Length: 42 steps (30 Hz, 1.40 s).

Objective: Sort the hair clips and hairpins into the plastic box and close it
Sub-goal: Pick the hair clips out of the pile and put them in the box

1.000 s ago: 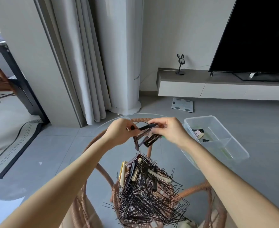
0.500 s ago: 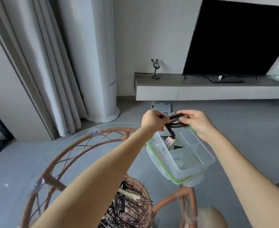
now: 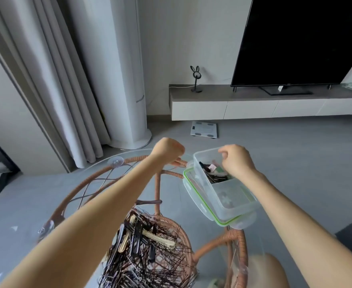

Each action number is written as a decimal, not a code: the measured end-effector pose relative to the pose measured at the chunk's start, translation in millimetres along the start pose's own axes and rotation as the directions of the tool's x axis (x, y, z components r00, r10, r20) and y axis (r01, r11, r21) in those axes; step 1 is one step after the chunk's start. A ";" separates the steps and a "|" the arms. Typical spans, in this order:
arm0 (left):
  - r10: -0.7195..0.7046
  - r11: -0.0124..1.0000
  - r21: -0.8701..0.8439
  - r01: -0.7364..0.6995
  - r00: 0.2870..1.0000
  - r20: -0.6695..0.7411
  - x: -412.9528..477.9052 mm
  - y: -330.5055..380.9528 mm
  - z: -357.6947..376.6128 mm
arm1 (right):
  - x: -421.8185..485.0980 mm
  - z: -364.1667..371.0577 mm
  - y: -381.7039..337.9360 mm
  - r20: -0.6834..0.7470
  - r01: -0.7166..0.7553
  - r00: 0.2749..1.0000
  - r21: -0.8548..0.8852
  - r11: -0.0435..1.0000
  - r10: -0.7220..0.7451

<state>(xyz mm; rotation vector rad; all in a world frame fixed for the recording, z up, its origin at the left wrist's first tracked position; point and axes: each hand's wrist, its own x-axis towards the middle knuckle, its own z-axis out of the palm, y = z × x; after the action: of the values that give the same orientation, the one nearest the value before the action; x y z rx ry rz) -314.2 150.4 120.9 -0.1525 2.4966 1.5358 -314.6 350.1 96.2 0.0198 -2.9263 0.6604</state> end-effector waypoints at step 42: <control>0.056 0.973 0.232 -0.019 0.986 -0.154 -125.3 -107.5 -90.7 | -92.1 77.3 -128.8 0.162 0.227 0.936 0.399 0.888 -0.312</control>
<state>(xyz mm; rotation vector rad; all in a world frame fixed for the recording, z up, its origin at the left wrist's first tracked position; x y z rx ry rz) -182.2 18.4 95.6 -0.2000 2.7956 1.2801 -228.2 198.9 69.1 0.5707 -2.8610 1.2235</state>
